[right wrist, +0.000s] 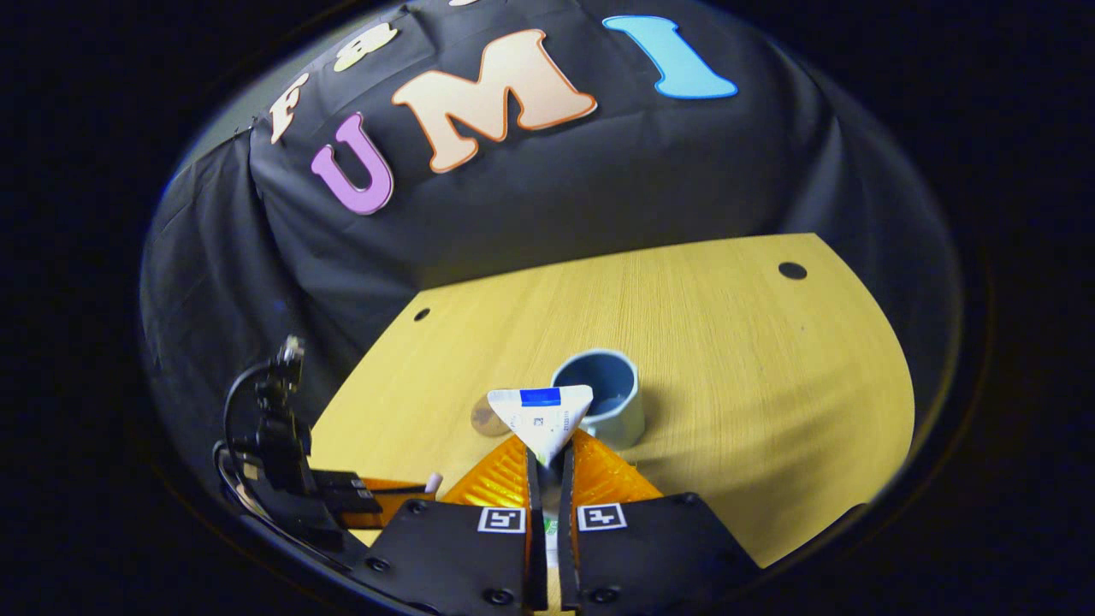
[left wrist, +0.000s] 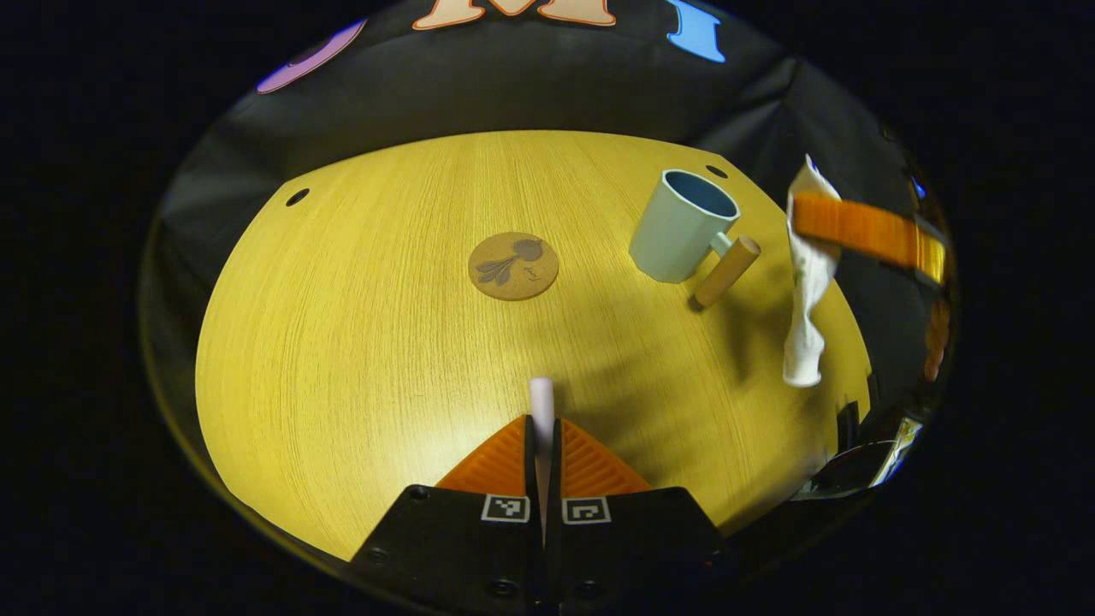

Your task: Put the toothbrush and toothpaste on the desktop into the cup, then pick up the cup and place it on the coaster on the desktop.

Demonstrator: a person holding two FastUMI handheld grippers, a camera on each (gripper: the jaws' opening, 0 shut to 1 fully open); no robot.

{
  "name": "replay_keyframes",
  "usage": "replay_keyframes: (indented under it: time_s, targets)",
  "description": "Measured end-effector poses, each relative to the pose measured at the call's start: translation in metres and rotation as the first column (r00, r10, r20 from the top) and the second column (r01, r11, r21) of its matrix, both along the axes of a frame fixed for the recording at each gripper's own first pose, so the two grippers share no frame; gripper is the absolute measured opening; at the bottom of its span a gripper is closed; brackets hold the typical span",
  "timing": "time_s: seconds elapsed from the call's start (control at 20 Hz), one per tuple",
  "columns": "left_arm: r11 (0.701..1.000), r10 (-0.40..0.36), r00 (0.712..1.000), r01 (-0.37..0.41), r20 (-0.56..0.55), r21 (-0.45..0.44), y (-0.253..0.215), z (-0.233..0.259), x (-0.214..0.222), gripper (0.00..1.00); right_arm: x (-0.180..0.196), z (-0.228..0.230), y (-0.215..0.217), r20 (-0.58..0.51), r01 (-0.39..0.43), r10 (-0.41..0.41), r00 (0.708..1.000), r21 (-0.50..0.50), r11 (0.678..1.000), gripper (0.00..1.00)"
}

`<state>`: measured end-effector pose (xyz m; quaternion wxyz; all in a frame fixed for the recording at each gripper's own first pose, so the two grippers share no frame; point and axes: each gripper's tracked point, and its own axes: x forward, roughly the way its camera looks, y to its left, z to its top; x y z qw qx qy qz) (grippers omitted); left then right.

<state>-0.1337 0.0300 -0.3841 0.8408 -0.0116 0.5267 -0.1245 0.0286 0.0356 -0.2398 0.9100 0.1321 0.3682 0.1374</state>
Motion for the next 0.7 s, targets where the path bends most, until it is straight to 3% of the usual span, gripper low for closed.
replay_keyframes:
  time_s: [0.45,0.7]
  targets:
    - [0.997,0.065,0.997,-0.064,0.034,-0.037,0.005,0.031,0.012,0.0,0.089,0.026,-0.005,0.144,0.07,-0.072,0.987,0.018,0.997,0.07]
    - [0.994,0.104,0.992,-0.102,0.066,-0.035,0.01,0.047,0.005,0.0,0.117,0.014,-0.009,0.19,0.104,-0.106,0.976,0.016,0.994,0.08]
